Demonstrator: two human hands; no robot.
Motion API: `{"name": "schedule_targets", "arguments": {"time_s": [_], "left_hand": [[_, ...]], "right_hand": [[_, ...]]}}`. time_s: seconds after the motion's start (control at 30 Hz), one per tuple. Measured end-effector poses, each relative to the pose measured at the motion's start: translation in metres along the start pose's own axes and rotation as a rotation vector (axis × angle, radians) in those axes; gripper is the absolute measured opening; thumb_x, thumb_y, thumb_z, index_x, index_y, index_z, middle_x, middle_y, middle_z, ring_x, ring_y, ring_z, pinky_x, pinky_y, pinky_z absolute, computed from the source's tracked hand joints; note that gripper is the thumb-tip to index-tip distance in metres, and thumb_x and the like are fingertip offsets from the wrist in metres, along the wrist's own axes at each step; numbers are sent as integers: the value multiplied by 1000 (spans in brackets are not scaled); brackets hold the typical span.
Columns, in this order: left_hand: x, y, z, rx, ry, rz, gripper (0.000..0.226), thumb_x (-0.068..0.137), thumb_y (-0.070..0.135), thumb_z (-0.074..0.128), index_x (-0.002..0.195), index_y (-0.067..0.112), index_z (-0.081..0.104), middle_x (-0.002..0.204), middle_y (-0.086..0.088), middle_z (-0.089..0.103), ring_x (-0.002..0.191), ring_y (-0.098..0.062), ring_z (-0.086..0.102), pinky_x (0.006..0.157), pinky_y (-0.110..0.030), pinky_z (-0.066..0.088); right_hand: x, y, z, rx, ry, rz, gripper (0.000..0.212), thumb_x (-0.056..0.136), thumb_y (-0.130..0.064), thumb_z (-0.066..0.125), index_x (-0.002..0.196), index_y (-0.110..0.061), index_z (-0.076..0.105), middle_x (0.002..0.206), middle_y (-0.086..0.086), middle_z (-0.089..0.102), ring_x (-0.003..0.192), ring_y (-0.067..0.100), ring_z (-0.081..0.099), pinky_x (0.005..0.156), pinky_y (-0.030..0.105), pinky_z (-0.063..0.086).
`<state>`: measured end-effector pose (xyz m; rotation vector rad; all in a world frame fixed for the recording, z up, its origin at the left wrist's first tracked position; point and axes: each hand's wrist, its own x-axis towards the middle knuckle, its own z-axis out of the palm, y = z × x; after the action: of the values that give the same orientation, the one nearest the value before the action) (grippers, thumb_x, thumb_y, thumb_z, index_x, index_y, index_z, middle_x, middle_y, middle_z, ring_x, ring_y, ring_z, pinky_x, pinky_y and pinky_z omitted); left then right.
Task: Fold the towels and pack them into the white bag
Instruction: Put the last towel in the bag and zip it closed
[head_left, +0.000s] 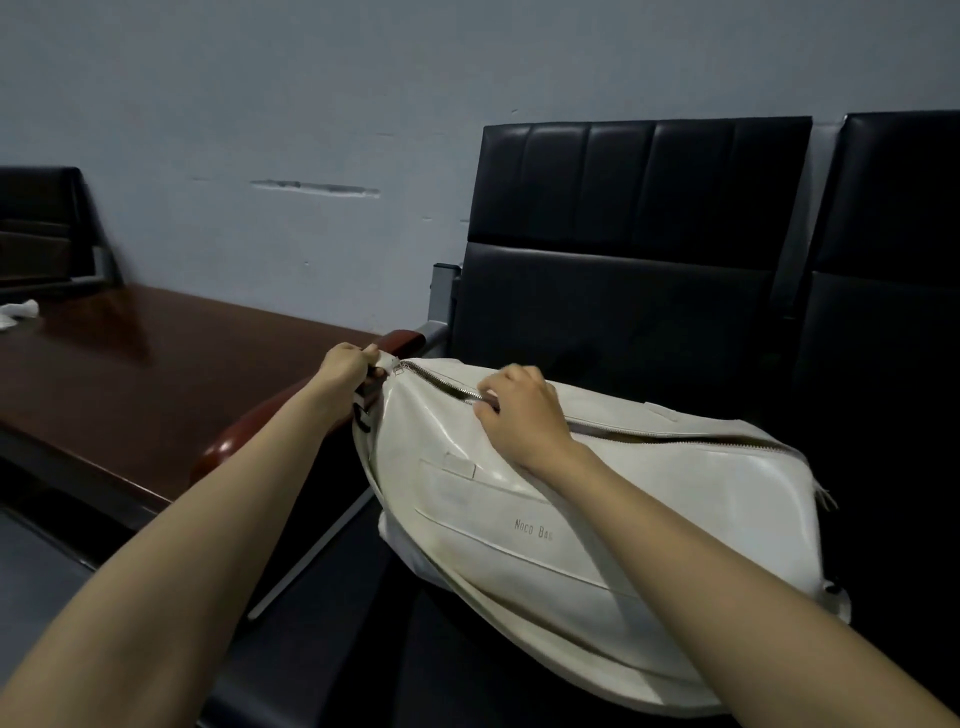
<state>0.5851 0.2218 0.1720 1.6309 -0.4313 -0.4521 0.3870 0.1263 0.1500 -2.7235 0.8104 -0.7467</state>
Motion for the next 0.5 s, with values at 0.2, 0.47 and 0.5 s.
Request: {"name": "schedule_targets", "arguments": {"time_s": [0.2, 0.47, 0.5], "left_hand": [[0, -5, -4, -10, -11, 15, 11, 100, 16, 49, 102, 5, 48, 74, -7, 55, 63, -15, 52, 56, -26, 43], [3, -13, -10, -4, -42, 47, 15, 99, 16, 51, 107, 3, 51, 79, -10, 58, 64, -16, 55, 57, -26, 44], [3, -13, -11, -8, -45, 49, 14, 99, 16, 51, 106, 4, 51, 80, -10, 58, 63, -16, 55, 55, -26, 45]], "right_hand": [[41, -53, 11, 94, 17, -51, 36, 95, -39, 54, 120, -16, 64, 121, 4, 60, 119, 25, 43, 97, 38, 35], [53, -78, 44, 71, 58, -6, 35, 94, -44, 54, 109, -14, 64, 111, 5, 65, 110, 25, 50, 89, 37, 37], [51, -78, 48, 70, 94, -7, 33, 95, -42, 53, 107, -14, 65, 109, 5, 65, 109, 24, 50, 89, 36, 36]]}}
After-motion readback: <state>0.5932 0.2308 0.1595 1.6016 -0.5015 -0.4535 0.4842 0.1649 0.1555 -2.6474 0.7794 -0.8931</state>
